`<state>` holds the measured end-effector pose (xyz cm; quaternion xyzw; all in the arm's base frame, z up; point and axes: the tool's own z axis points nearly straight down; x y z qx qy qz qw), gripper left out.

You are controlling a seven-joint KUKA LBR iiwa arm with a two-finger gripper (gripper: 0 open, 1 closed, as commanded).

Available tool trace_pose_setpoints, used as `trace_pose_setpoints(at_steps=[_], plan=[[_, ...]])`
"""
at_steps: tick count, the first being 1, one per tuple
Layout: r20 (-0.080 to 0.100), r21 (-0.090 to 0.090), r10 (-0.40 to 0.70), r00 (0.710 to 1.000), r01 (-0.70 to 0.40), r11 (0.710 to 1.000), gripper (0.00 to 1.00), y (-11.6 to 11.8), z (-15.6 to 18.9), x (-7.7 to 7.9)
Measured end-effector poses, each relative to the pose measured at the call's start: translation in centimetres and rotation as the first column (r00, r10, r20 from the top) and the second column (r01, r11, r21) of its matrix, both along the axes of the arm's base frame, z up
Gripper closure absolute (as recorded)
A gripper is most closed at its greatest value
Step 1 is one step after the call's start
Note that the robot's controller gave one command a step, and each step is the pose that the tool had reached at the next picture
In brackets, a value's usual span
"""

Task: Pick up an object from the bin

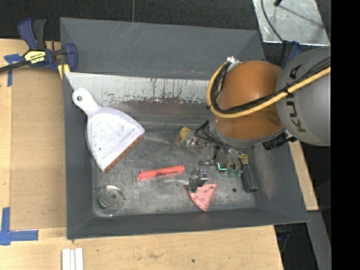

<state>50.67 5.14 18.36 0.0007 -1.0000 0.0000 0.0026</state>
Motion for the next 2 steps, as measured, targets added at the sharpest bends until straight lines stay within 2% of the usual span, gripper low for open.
trace_pose_setpoints(at_steps=[1, 2], plan=[[0.008, 0.001, -0.001, 1.0, 0.001, 1.0, 0.0, 0.0, 0.4, 0.2], [0.013, 0.0, 0.075, 0.997, -0.075, 0.997, 0.0, -0.1, -3.4, 0.3]])
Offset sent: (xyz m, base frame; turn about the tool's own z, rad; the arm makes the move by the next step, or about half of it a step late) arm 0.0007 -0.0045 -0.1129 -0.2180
